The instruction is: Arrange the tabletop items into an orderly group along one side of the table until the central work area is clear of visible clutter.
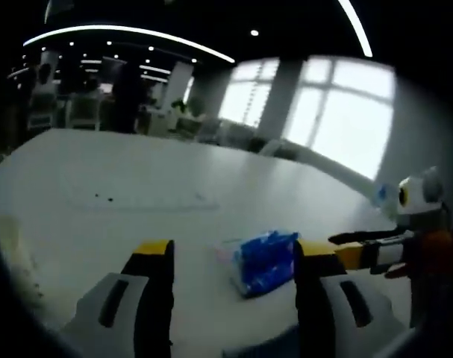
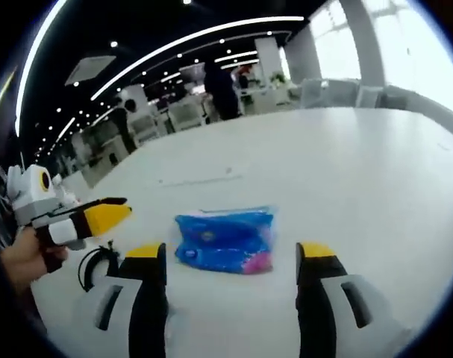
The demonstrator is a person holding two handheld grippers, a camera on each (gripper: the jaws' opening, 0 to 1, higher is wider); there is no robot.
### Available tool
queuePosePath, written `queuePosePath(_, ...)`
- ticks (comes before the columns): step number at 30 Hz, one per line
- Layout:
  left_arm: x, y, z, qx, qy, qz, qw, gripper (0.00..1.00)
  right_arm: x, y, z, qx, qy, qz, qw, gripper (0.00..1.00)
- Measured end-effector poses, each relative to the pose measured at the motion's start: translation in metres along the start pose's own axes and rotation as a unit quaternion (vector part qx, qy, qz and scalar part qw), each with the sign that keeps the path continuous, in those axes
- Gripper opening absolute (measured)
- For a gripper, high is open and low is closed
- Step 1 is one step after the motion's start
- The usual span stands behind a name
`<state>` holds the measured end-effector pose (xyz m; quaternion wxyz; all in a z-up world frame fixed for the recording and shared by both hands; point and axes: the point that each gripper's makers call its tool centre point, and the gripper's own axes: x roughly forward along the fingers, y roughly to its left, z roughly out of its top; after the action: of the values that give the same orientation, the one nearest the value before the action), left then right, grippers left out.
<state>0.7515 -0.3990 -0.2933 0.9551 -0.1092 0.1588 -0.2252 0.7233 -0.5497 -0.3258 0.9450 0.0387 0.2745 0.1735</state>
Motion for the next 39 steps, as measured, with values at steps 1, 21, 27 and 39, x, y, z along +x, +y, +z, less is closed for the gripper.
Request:
queuePosePath(1,-0.007,0.001,0.004,0.001,-0.005,-0.002,1.0000,0.69,0.000,0.002,-0.001,0.000,0.002,0.002,1.0000,0.73)
queuePosePath(21,-0.109,0.018,0.028,0.077,0.012,0.005,0.9969,0.92,-0.029,0.090,-0.017,-0.040,0.022,0.080,0.9957,0.76)
queuePosePath(27,-0.131,0.017,0.023,0.062,0.013,-0.002,0.9980,0.93,-0.037,0.109,-0.024,-0.059,0.032,0.102,0.9925,0.78)
queuePosePath(39,-0.181,0.023,0.019,0.055,0.014,-0.003,0.9984,0.94,-0.043,0.147,-0.034,-0.099,0.050,0.159,0.9811,0.78)
